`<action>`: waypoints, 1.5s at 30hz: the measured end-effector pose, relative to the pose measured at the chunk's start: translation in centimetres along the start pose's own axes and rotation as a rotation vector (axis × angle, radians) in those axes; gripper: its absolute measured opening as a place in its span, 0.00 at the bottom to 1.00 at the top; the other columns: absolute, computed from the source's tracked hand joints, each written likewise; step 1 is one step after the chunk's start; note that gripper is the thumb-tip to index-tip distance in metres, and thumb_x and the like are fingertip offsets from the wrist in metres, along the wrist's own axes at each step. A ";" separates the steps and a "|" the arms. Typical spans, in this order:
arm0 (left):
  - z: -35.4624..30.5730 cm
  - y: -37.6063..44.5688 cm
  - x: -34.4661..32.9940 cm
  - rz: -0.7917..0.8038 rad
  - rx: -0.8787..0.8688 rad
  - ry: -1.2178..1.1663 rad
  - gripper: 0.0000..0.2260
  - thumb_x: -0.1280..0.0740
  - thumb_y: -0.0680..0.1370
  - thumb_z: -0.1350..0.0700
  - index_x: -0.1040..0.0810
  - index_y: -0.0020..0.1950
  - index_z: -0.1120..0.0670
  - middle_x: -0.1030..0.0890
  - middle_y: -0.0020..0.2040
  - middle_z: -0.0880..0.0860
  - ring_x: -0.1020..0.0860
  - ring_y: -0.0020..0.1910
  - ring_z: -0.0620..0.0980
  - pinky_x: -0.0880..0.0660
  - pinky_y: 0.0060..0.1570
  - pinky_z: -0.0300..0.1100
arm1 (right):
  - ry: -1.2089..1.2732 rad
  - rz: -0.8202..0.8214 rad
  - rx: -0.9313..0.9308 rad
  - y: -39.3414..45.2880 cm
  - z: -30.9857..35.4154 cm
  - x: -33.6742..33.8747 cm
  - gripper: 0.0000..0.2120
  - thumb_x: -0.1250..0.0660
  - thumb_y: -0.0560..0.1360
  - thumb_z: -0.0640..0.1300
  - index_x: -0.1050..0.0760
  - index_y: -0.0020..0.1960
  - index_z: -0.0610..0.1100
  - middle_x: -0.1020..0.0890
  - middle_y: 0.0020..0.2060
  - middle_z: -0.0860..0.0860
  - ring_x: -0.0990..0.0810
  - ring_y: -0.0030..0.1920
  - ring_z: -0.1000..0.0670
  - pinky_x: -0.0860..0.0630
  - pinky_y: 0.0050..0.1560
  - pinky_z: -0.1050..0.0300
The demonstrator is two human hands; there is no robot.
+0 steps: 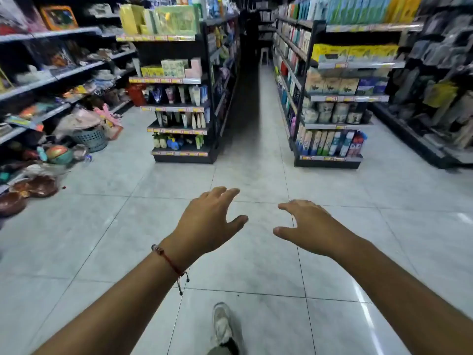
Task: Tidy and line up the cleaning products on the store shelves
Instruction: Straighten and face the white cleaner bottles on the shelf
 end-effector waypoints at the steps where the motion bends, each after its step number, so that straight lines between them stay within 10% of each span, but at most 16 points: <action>1: 0.5 0.9 -0.8 0.017 0.001 -0.013 0.30 0.38 0.79 0.36 0.38 0.78 0.46 0.30 0.74 0.48 0.29 0.69 0.51 0.29 0.64 0.46 | 0.014 0.022 -0.006 1.1 -0.3 -0.6 0.32 0.36 0.78 0.62 0.38 0.78 0.54 0.36 0.77 0.53 0.42 0.77 0.49 0.45 0.76 0.51; 13: 14.0 25.1 -11.3 0.110 0.061 -0.081 0.28 0.38 0.80 0.39 0.36 0.78 0.47 0.29 0.73 0.48 0.29 0.69 0.51 0.30 0.64 0.45 | 0.098 0.180 -0.099 28.6 -4.4 -3.5 0.31 0.35 0.78 0.61 0.38 0.77 0.55 0.36 0.77 0.55 0.40 0.77 0.51 0.41 0.76 0.53; 45: 28.1 107.8 -17.2 0.127 0.041 0.010 0.28 0.37 0.80 0.40 0.35 0.77 0.49 0.29 0.72 0.50 0.29 0.69 0.54 0.31 0.66 0.48 | 0.093 0.085 0.005 107.1 -22.2 24.7 0.27 0.35 0.78 0.59 0.35 0.76 0.54 0.33 0.75 0.55 0.37 0.75 0.52 0.38 0.74 0.53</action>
Point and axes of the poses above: each hand's wrist, its own y-axis towards the middle knuckle, its own x-axis out of the back of the hand, z = x × y, the point moved 8 cm from there along y, towards the middle knuckle
